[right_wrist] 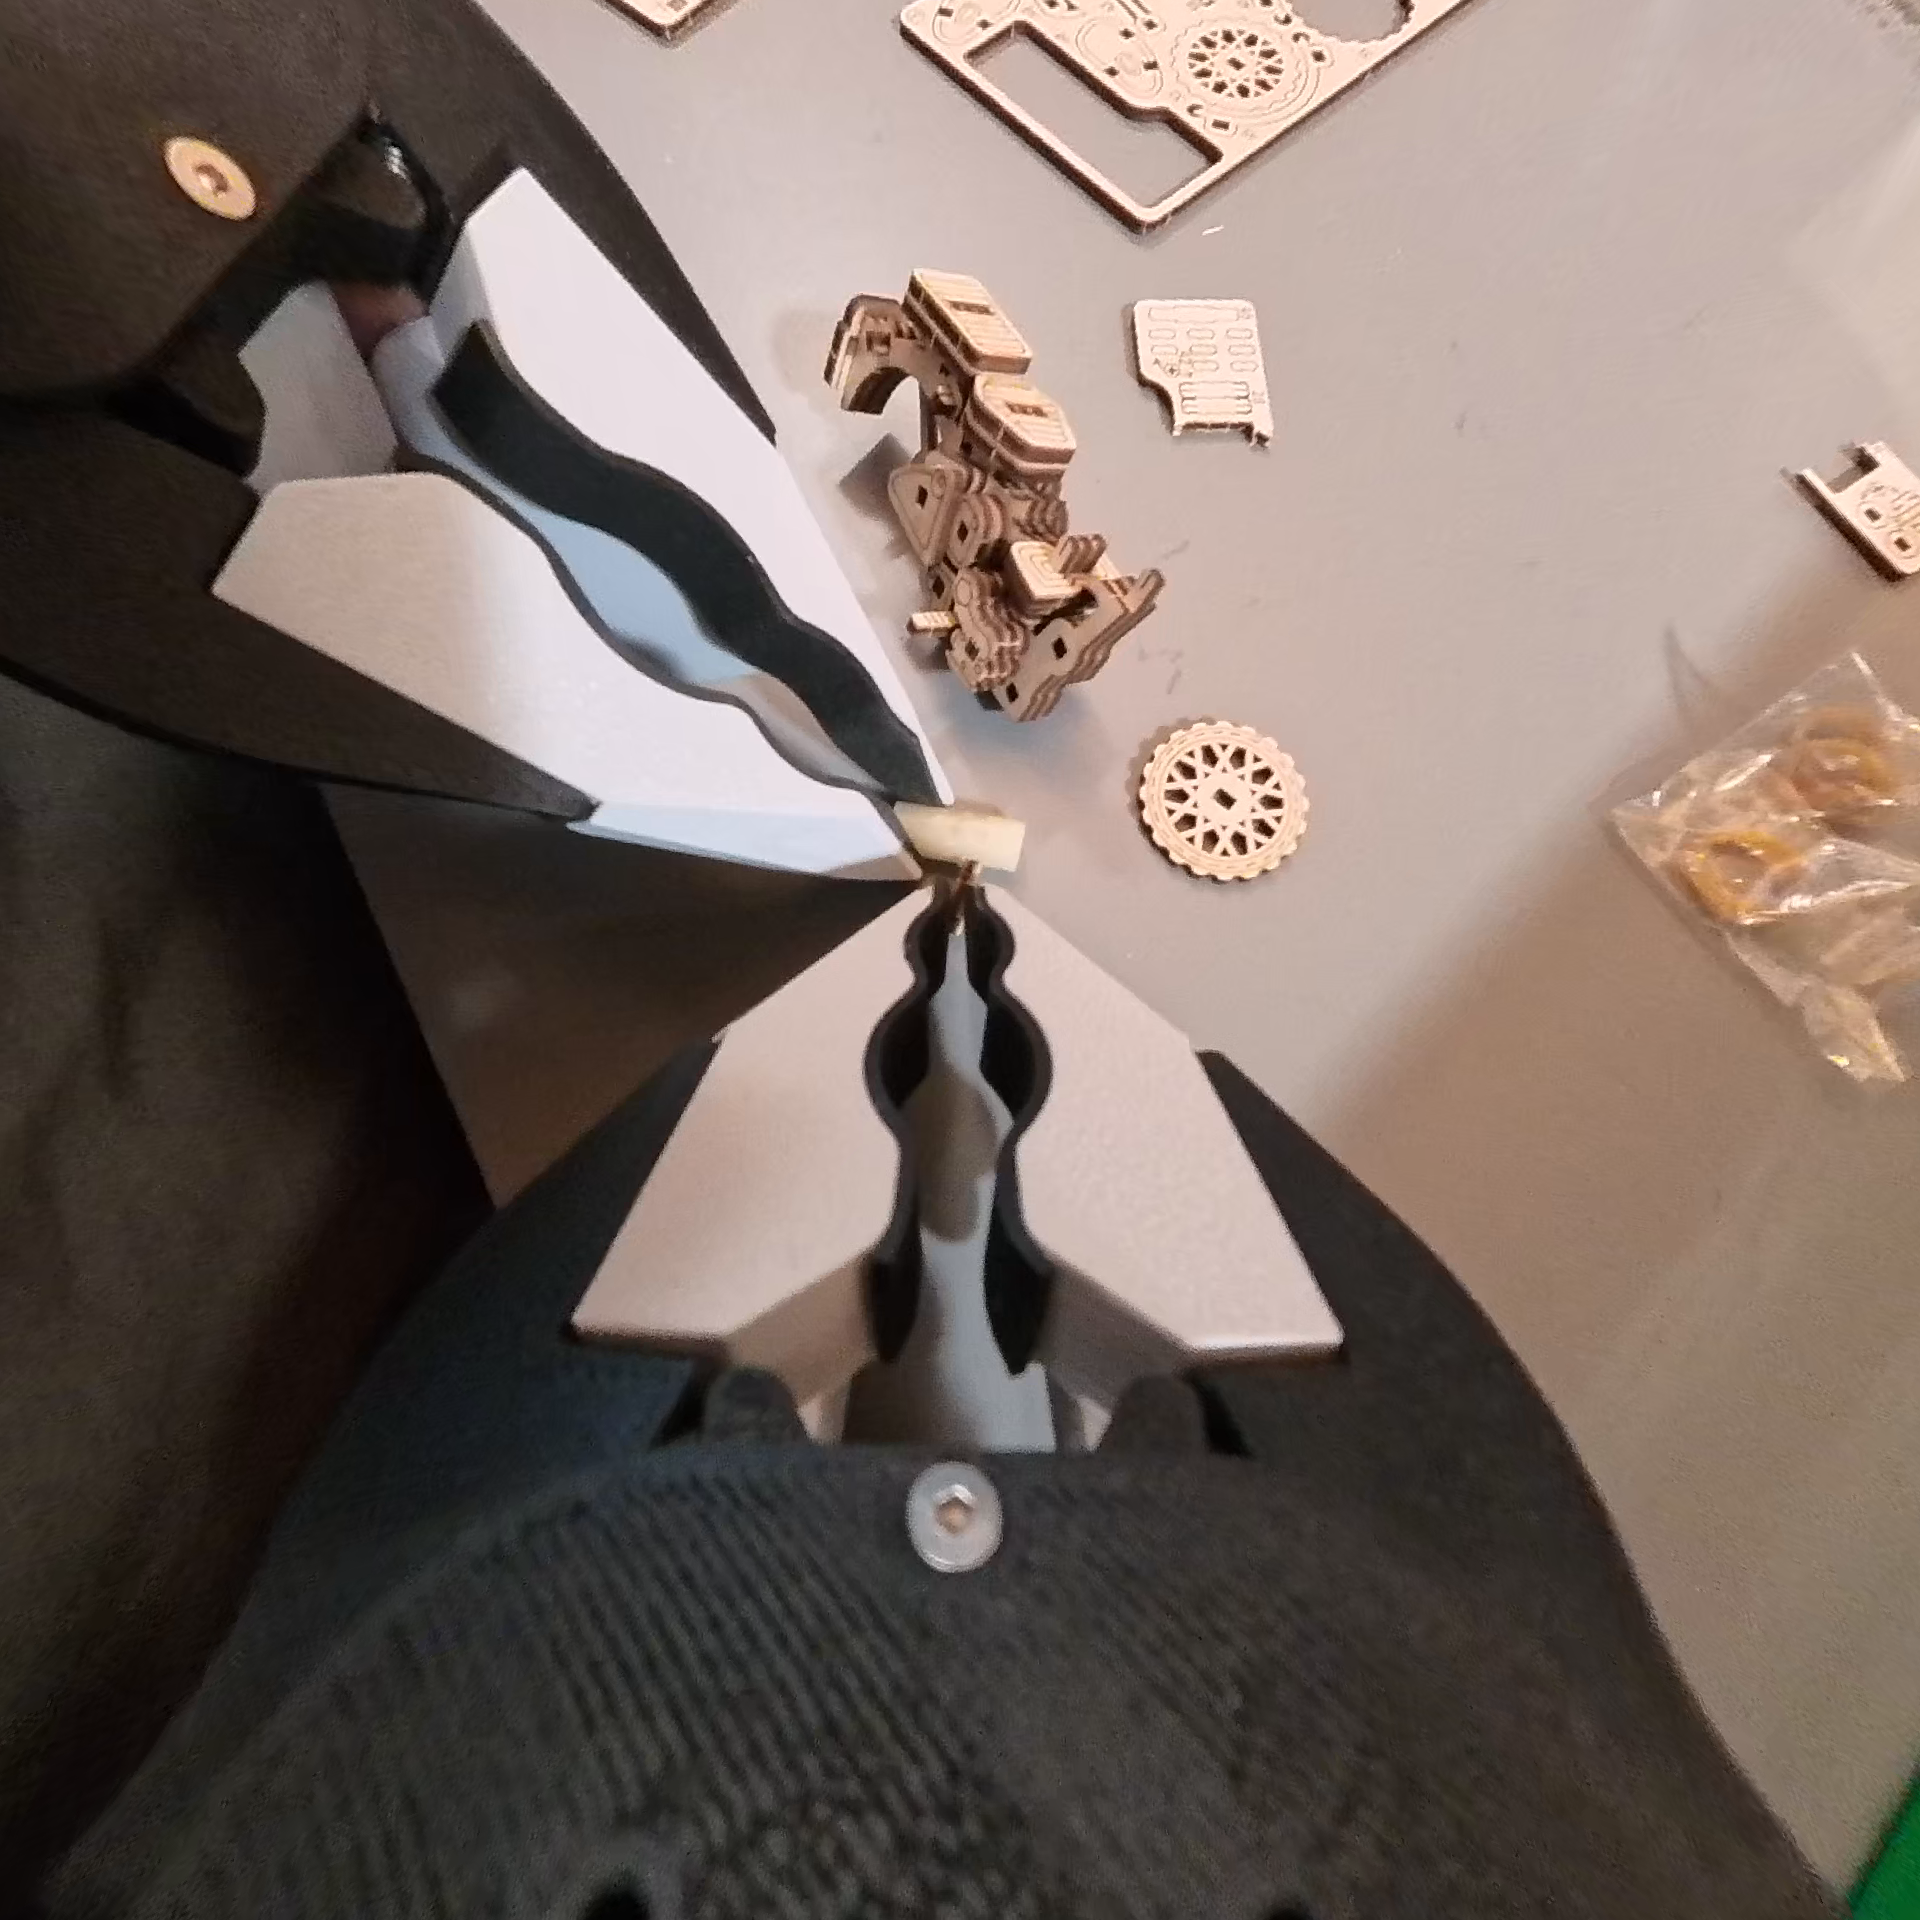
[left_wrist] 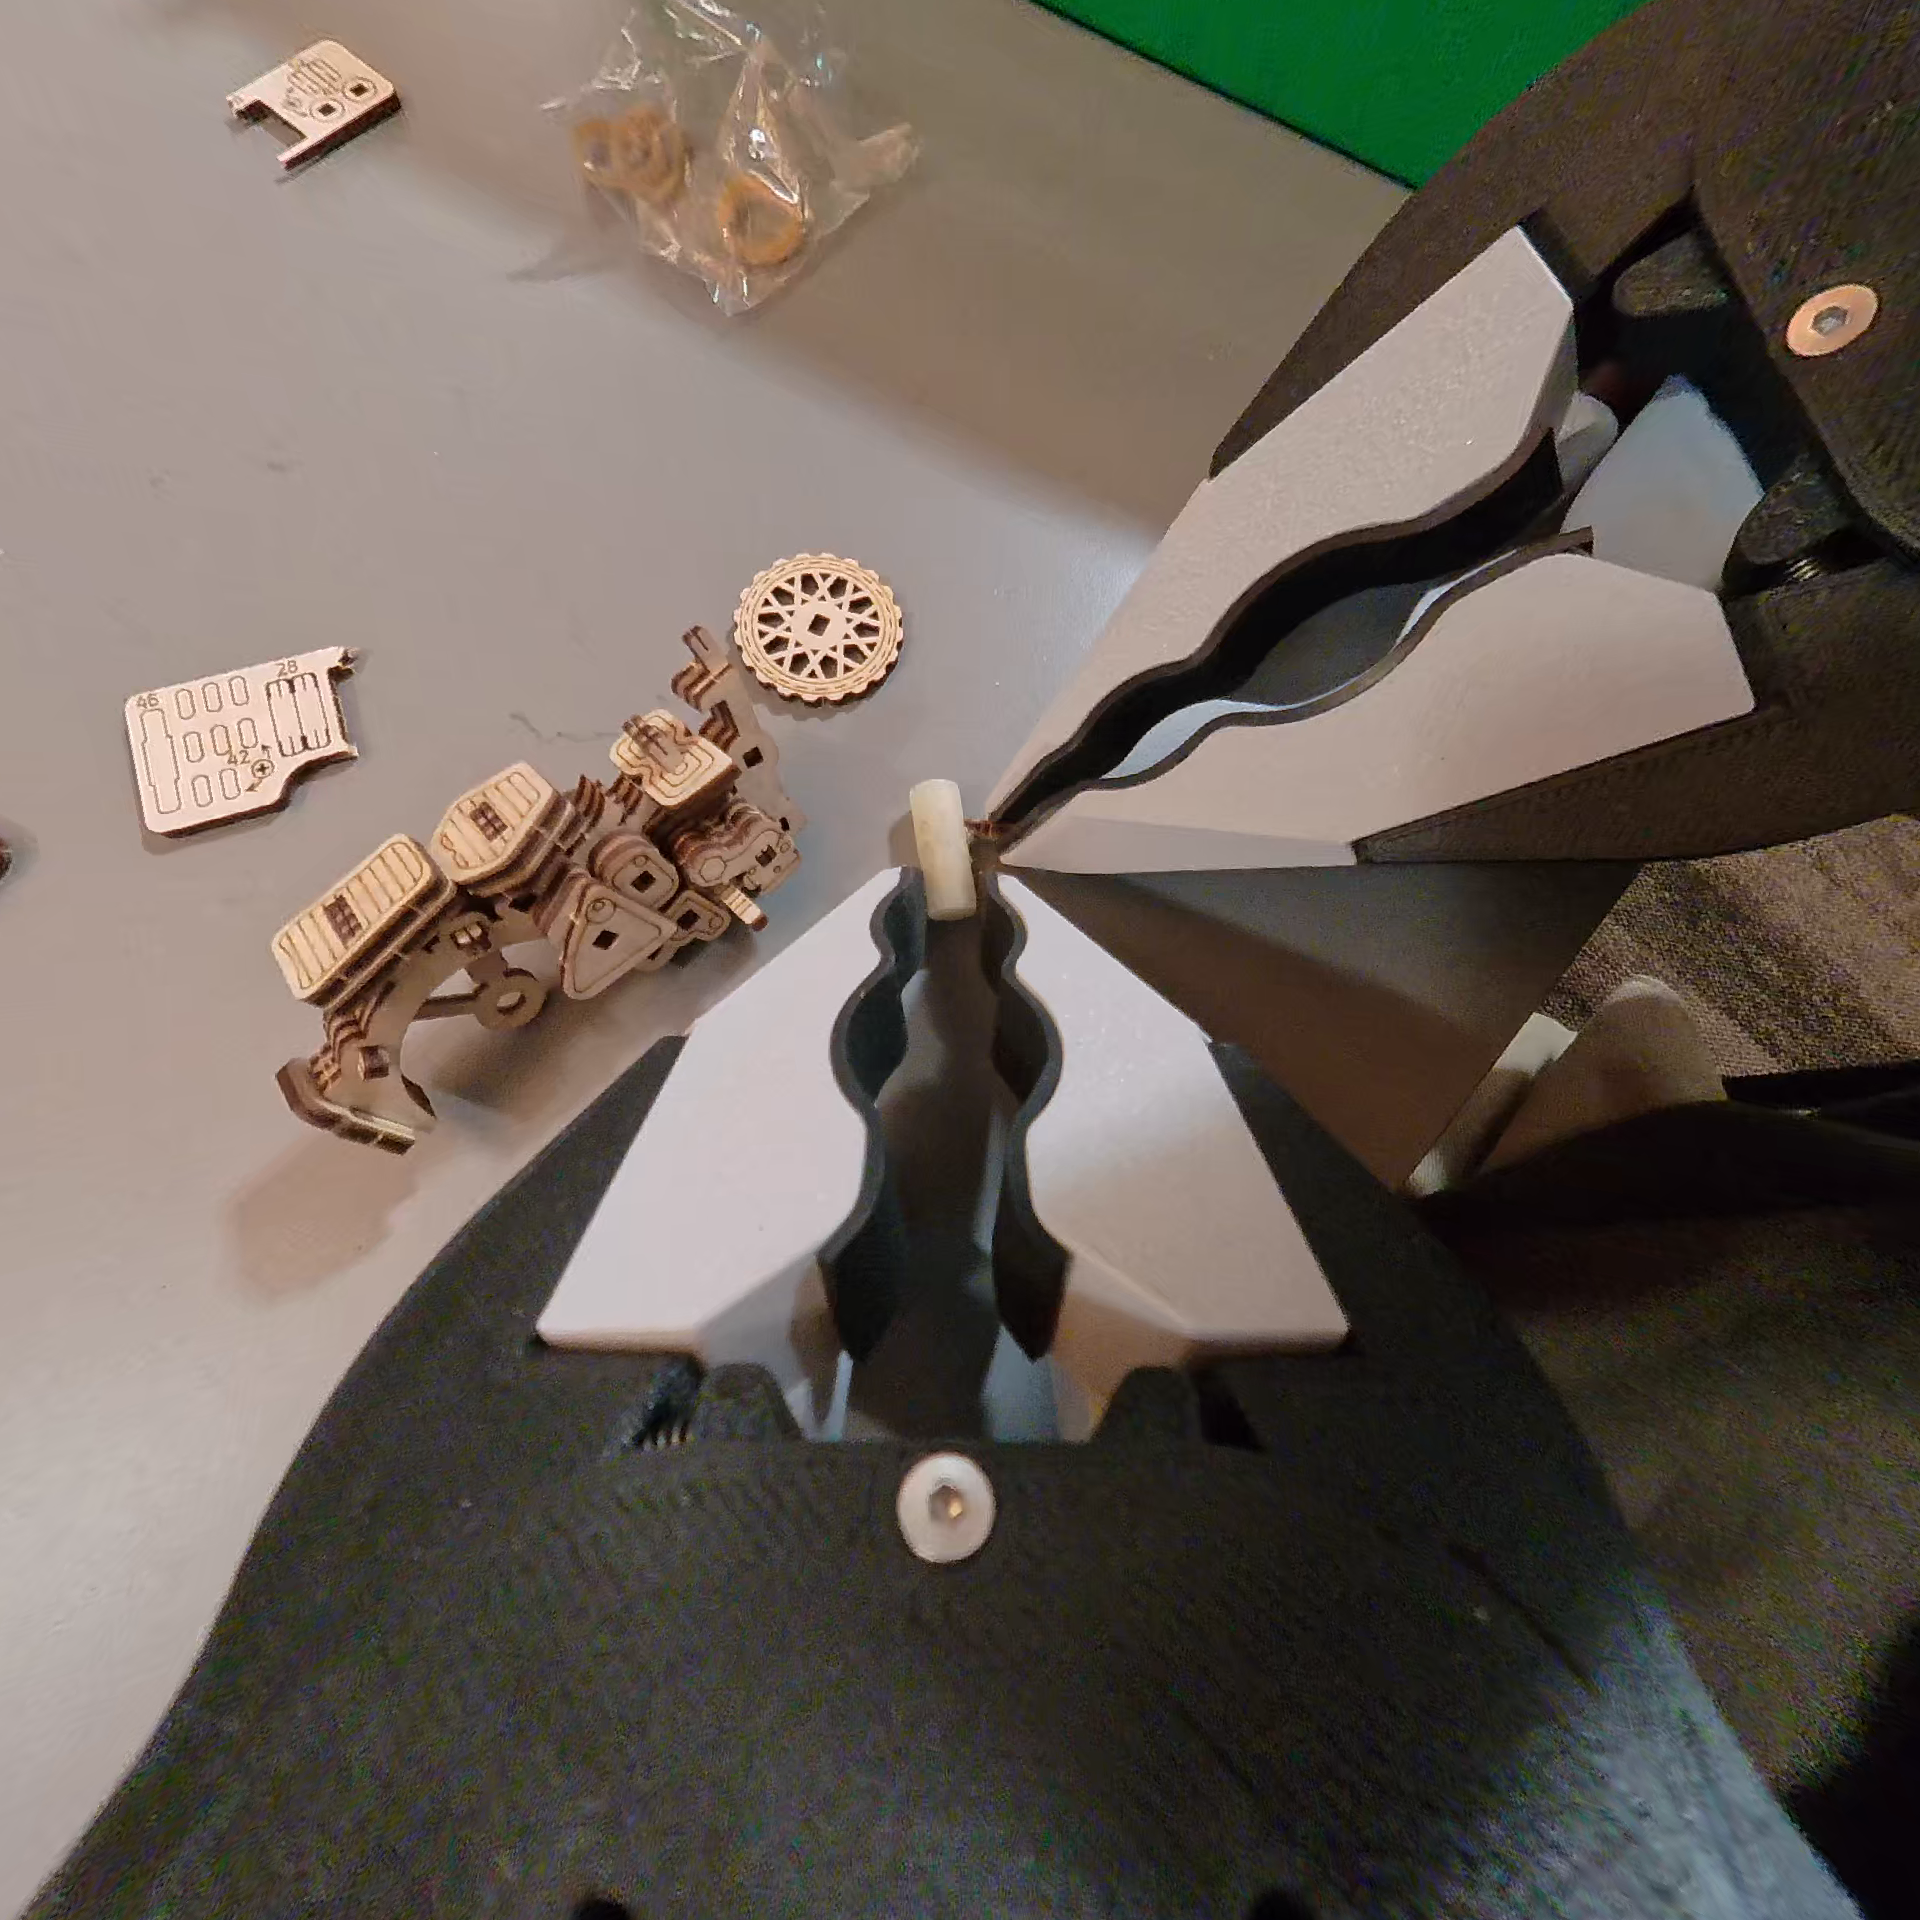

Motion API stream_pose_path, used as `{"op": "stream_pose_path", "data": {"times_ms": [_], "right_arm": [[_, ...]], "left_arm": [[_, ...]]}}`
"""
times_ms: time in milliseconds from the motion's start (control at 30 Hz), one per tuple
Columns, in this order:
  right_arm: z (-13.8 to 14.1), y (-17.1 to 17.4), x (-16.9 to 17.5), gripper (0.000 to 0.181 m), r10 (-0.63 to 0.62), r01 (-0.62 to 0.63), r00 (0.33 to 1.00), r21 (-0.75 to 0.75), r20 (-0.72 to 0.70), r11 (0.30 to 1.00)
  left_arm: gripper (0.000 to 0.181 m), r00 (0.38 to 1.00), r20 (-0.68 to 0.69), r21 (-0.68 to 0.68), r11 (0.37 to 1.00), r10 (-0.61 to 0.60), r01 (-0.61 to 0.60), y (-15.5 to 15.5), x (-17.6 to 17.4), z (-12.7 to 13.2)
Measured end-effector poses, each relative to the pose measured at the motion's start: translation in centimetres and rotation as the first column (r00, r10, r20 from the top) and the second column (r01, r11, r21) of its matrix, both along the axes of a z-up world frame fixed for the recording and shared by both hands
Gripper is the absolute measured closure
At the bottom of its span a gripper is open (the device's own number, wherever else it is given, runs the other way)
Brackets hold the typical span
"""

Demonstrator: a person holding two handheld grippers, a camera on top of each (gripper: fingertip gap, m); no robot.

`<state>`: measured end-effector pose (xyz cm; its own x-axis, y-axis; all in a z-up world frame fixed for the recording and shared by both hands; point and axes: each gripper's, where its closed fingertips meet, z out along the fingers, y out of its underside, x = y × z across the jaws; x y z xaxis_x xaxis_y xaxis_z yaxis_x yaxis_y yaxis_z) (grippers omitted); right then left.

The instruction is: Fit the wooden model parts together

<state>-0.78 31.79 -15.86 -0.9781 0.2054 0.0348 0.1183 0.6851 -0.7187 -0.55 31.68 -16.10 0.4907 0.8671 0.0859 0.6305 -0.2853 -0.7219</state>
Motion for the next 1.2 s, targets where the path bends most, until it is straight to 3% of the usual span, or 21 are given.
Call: {"op": "stream_pose_path", "data": {"times_ms": [767, 1000, 1200], "right_arm": [[0.01, -0.04, 0.19, 0.18, 0.154, -0.151, 0.986, -0.049, 0.069, 0.987], [0.0, -0.02, 0.11, 0.181, 0.15, -0.127, 0.948, -0.096, 0.281, 0.987], [0.09, 0.12, 0.23, 0.181, 0.139, -0.086, 0.867, -0.13, 0.478, 0.988]], "left_arm": [[0.171, 1.0, 0.0, -0.002, 1.0, -0.004, 0.004, 0.0, -0.02, -0.03], [0.17, 1.0, 0.002, 0.002, 1.0, -0.003, 0.003, -0.03, -0.05, -0.03], [0.171, 1.0, 0.011, 0.02, 1.0, -0.004, 0.004, 0.0, -0.05, -0.03]]}}
